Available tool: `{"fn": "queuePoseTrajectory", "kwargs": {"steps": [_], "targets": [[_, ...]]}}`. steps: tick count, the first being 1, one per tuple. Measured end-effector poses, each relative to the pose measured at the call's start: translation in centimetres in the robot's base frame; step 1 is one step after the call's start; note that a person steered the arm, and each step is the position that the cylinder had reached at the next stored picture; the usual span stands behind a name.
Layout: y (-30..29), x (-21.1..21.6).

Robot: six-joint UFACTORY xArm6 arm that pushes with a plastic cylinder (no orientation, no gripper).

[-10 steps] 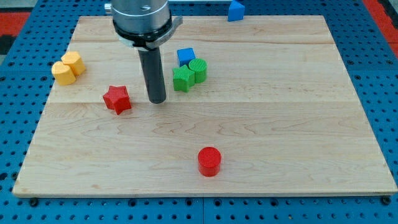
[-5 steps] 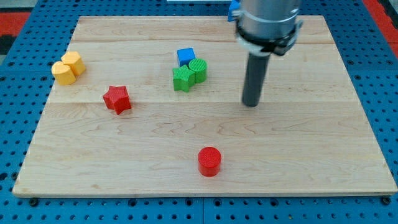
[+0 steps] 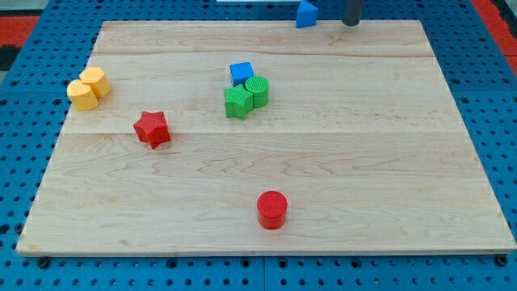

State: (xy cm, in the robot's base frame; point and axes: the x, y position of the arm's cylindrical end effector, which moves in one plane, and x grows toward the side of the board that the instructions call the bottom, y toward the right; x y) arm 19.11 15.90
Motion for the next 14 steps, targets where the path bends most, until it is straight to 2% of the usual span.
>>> {"fn": "queuePoseTrajectory", "kwargs": {"steps": [1, 2, 3, 4, 9, 14], "targets": [[-0.8, 0.1], [-6.5, 1.8], [-9.8, 3.7], [-11.3, 3.6], [-14.1, 2.5], [-14.2, 1.5]]}}
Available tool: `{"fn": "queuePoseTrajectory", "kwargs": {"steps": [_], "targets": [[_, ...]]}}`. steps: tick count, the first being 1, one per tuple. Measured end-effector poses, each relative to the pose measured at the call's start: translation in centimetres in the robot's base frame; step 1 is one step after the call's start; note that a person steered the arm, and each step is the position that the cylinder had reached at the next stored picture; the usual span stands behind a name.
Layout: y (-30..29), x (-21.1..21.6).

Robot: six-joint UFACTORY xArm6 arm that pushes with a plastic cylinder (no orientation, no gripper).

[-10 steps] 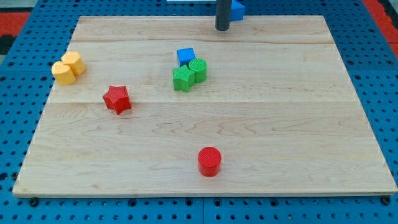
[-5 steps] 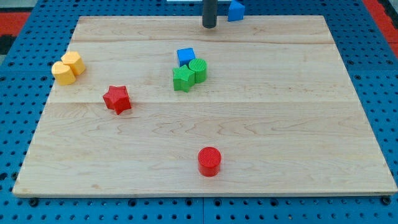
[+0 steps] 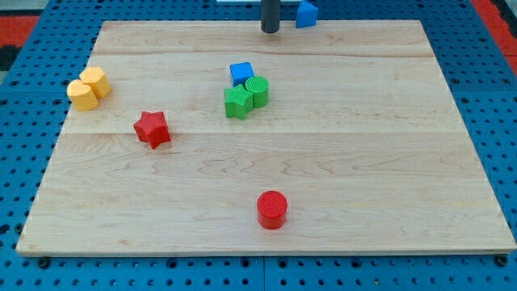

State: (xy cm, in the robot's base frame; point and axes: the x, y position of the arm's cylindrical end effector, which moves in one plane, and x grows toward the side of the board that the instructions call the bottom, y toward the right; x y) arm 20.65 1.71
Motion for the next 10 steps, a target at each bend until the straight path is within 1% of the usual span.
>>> {"fn": "queuePoseTrajectory", "kwargs": {"steps": [4, 5, 9, 10], "targets": [[-0.3, -1.0], [-0.3, 3.1], [0.4, 4.0], [0.4, 7.1]]}}
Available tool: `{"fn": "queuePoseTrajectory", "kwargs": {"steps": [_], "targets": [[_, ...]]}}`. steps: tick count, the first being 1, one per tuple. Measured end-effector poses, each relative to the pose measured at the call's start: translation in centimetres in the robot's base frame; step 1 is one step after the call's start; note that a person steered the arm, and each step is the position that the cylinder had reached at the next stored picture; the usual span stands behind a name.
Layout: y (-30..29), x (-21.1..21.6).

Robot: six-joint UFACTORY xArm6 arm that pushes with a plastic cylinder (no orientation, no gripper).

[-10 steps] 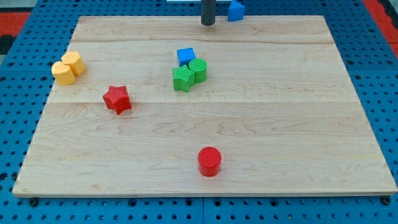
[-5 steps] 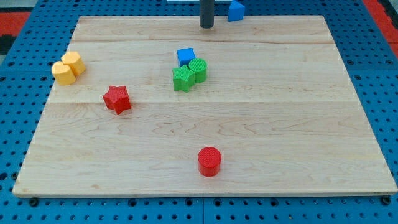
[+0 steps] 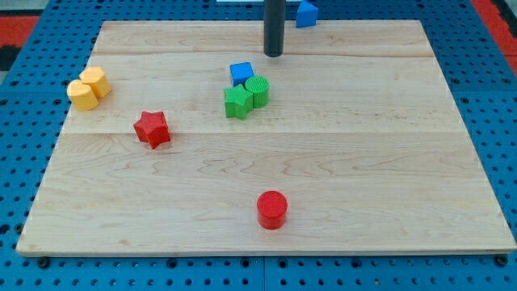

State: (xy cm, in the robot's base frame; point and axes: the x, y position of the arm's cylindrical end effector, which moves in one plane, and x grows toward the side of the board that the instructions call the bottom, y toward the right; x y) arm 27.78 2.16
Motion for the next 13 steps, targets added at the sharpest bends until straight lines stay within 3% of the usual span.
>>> {"fn": "queuePoseTrajectory", "kwargs": {"steps": [3, 5, 8, 9, 10, 11, 12, 13], "targets": [[-2.2, -2.1], [-9.9, -0.3], [-13.7, 7.9], [-21.9, 11.0], [-18.1, 16.5], [-8.0, 17.4], [-9.0, 18.4], [-14.4, 22.3]]}}
